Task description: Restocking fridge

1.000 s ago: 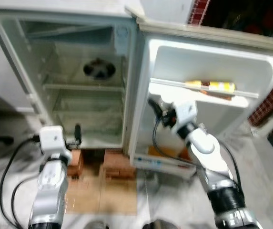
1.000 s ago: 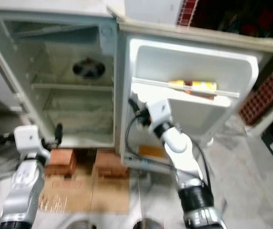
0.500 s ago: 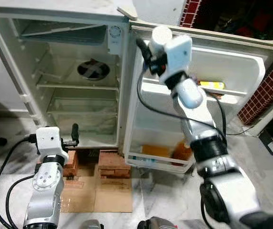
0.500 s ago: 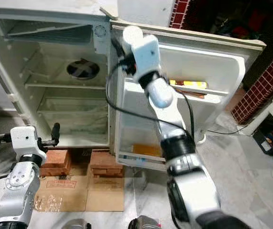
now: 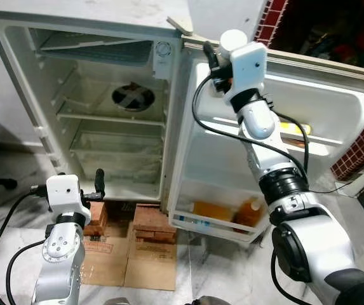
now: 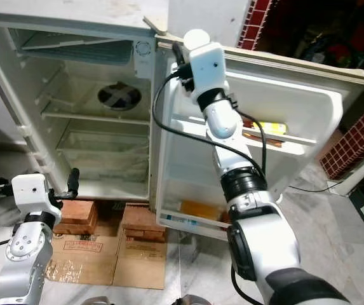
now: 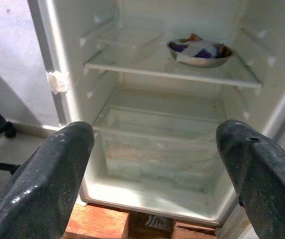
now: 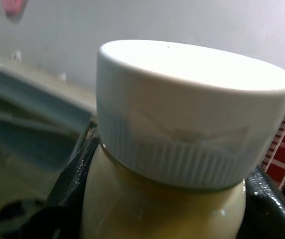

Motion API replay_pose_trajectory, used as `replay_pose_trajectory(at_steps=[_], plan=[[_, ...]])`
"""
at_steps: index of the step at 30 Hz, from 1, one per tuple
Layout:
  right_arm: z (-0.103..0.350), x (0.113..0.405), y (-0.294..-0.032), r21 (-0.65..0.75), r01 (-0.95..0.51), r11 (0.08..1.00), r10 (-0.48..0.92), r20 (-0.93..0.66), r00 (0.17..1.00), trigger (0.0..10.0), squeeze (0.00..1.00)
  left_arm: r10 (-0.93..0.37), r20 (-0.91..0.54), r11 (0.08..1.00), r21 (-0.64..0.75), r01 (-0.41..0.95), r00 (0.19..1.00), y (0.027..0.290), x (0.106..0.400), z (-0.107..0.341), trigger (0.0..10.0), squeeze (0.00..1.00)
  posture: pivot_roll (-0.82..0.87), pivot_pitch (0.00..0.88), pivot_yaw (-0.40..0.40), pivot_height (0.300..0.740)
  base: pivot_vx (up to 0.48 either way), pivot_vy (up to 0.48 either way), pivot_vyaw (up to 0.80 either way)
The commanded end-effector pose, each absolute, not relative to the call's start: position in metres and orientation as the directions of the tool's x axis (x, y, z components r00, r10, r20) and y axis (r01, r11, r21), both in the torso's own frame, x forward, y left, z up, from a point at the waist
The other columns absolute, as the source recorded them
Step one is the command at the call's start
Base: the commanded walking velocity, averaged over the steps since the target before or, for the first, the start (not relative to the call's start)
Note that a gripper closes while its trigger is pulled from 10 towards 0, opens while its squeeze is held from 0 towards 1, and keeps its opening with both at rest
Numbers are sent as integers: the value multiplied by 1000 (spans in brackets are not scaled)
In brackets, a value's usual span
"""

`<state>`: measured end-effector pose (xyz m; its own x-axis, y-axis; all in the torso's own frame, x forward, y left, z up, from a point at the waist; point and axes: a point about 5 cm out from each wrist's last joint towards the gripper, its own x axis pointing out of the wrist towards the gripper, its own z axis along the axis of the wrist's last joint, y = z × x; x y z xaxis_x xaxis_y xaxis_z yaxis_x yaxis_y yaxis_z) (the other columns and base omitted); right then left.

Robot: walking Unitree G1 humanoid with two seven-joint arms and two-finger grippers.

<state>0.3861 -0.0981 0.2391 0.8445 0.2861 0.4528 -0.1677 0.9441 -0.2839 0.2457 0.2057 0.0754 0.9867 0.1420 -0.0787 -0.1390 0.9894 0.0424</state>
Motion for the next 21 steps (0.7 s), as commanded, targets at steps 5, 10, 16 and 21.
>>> replay_pose_trajectory(at_steps=[5,10,16,21], plan=[[257,387,-100,-260,-118,958,244,532,811,10000,0,120,-72,992,34,-118,990,201,248,79,10000,0,114,0,-102,716,0,0,0],[231,388,-107,-245,-59,968,172,470,866,10000,0,129,-76,991,35,-126,989,201,248,79,10000,0,124,0,-110,716,0,0,0],[196,386,-113,-237,-3,972,93,372,924,10000,0,134,-76,991,34,-132,988,202,248,79,10000,0,134,0,-115,716,0,0,0],[183,384,-109,-231,12,973,68,338,938,10000,0,137,-74,990,35,-135,988,201,247,80,10000,0,144,0,-116,716,0,0,0]])
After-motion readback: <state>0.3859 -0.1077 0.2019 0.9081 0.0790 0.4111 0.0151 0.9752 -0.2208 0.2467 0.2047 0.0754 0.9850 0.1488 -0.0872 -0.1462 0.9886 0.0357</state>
